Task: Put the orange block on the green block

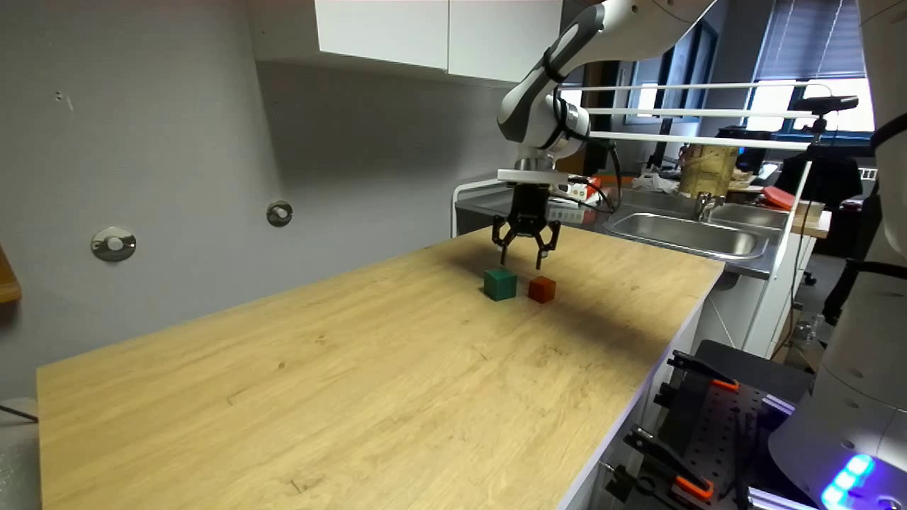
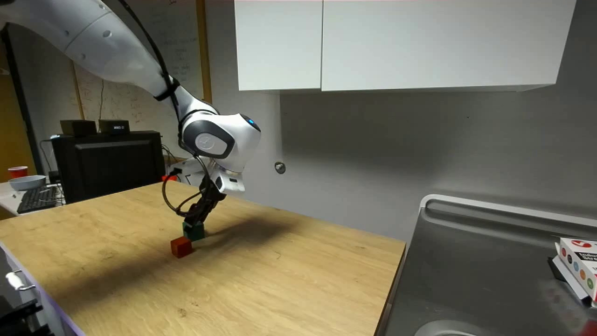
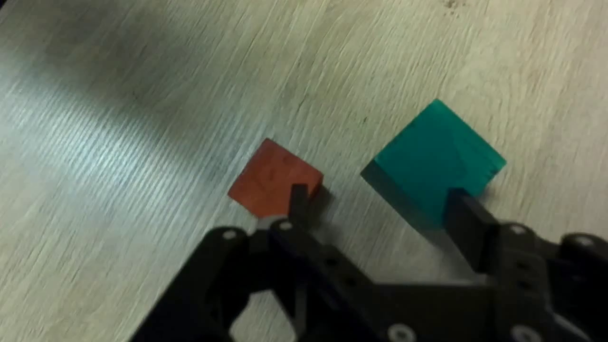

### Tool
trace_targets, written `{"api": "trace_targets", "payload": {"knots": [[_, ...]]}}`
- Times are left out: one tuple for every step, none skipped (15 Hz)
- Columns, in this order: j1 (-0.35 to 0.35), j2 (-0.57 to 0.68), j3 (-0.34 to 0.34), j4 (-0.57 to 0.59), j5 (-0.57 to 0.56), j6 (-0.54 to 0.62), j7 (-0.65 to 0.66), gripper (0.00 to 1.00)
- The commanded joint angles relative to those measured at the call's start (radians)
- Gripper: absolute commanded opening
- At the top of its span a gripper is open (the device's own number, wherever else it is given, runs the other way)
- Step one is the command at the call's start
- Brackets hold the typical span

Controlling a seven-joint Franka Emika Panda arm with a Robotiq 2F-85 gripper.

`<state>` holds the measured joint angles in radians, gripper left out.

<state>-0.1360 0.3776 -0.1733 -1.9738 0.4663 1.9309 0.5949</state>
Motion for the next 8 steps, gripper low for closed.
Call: {"api": "trace_targets", "payload": {"knots": [[0.025, -0.100, -0.014, -0.104, -0.052, 0.054, 0.053, 1.00], [0.025, -0.130, -0.017, -0.129, -0.093, 0.048, 0.022, 1.00], [0.028, -0.162, -0.024, -0.153, -0.162, 0.034, -0.002, 1.00], [0.030, -0.203, -0.035, -0.188, -0.235, 0.042, -0.005, 1.00], [0.027, -0.236, -0.040, -0.216, -0.287, 0.057, -0.001, 1.00], [0.022, -0.274, -0.045, -0.251, -0.326, 0.083, 0.014, 1.00], [0.016, -0.301, -0.044, -0.275, -0.346, 0.102, 0.023, 1.00], [0.013, -0.326, -0.041, -0.300, -0.353, 0.116, 0.034, 1.00]]}}
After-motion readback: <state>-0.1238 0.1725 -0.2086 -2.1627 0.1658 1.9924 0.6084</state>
